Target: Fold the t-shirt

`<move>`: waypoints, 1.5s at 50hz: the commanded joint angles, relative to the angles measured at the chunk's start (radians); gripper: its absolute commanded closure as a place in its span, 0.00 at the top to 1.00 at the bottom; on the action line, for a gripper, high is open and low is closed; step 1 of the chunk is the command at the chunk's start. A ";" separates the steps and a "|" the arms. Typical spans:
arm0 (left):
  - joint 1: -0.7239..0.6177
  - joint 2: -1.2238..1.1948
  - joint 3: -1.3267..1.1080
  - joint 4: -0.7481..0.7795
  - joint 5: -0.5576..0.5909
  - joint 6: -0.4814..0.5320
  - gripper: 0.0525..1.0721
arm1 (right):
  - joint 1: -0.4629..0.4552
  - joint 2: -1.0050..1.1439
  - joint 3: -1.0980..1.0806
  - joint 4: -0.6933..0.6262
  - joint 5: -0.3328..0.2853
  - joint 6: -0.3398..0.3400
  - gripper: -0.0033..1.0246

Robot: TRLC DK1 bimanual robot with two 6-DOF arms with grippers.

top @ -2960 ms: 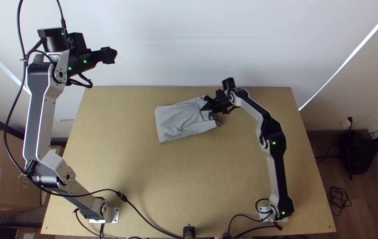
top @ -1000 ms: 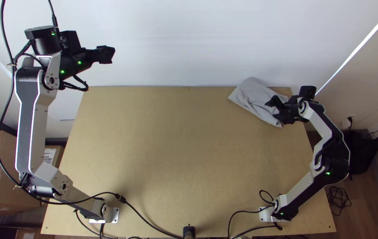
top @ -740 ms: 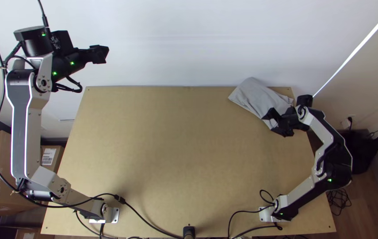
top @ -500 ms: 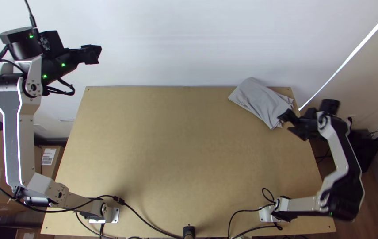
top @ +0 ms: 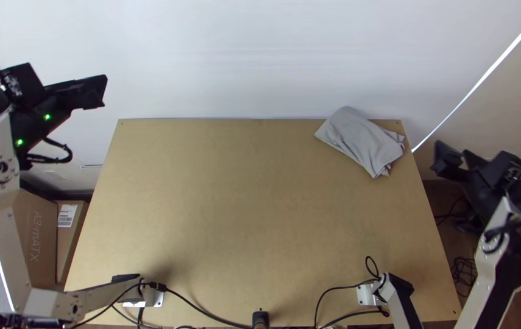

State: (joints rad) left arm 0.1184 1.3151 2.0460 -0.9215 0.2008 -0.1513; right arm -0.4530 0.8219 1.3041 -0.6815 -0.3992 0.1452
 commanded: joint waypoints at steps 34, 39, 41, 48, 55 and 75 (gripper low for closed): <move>0.147 -0.847 -0.850 0.599 -0.113 0.055 0.96 | -0.118 -0.549 -0.330 1.114 0.092 0.206 0.96; 0.193 -0.941 -0.986 0.678 -0.113 0.053 0.96 | -0.161 -0.659 -0.450 1.116 0.092 0.267 0.96; 0.210 -0.984 -1.046 0.711 -0.113 0.050 0.96 | -0.196 -0.701 -0.496 1.116 0.092 0.335 0.96; 0.228 -1.136 -1.259 0.793 -0.113 0.038 0.96 | -0.457 -0.833 -0.651 1.126 0.030 0.579 0.96; 0.228 -1.248 -1.413 0.796 -0.112 0.006 0.96 | -0.535 -0.833 -0.667 1.028 -0.018 0.694 0.96; 0.219 -1.315 -1.735 0.817 -0.095 -0.087 0.96 | -0.533 -0.833 -0.850 1.039 -0.142 0.677 0.96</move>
State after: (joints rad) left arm 0.3412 0.0116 0.3763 -0.1242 0.0967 -0.2142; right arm -0.9794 -0.0032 0.5415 0.3225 -0.5358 0.8703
